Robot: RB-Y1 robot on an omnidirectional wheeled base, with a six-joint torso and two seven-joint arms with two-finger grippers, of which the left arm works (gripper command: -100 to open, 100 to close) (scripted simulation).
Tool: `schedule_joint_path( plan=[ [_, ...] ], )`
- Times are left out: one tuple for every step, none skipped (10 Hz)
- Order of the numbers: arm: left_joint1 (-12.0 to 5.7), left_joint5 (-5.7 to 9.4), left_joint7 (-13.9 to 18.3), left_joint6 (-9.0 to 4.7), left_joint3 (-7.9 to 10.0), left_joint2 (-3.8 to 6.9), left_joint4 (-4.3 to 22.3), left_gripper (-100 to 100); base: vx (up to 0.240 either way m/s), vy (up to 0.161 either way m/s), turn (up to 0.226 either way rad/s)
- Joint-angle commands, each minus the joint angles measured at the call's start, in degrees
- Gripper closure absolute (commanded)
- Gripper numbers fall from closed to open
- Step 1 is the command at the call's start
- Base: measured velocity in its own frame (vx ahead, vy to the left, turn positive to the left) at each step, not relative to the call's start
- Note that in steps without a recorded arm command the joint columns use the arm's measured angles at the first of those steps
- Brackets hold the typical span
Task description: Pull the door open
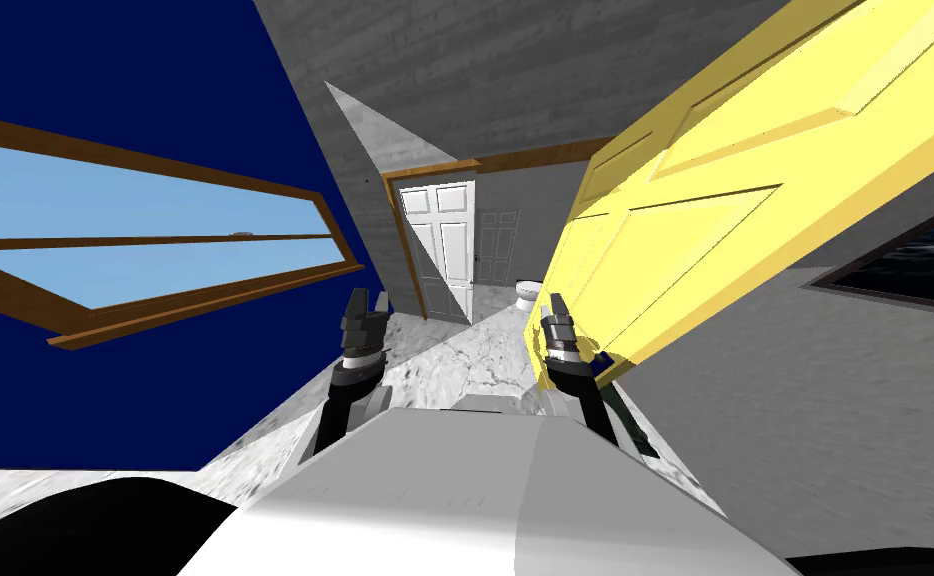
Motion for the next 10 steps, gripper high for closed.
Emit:
schedule_joint_path(
  plan=[
    [-0.46,0.17,0.27,-0.15,0.04,0.30,1.74,-100,0.090,-0.018,-0.045],
    [-0.75,0.28,0.45,-0.25,0.06,0.47,2.87,-100,0.142,-0.010,-0.056],
    [-1.05,0.40,0.63,-0.35,0.09,0.64,4.00,-100,0.187,-0.018,-0.042],
    [-1.43,0.54,0.86,-0.48,0.12,0.84,5.43,-100,0.220,-0.029,-0.040],
    [-1.64,0.62,0.99,-0.55,0.14,0.95,6.24,-100,0.167,-0.007,-0.035],
    [-1.85,0.70,1.11,-0.62,0.15,1.05,7.05,-100,0.104,-0.014,-0.036],
    [-2.07,0.78,1.24,-0.69,0.17,1.16,7.86,-100,0.084,-0.020,-0.027],
    [-2.55,0.96,1.53,-0.85,0.21,1.39,9.69,-100,0.112,-0.017,-0.064],
    [-2.81,1.06,1.69,-0.94,0.23,1.51,10.71,-100,0.117,-0.021,-0.045],
    [-3.08,1.16,1.85,-1.03,0.26,1.63,11.72,-100,0.096,-0.015,-0.030]
  ],
)
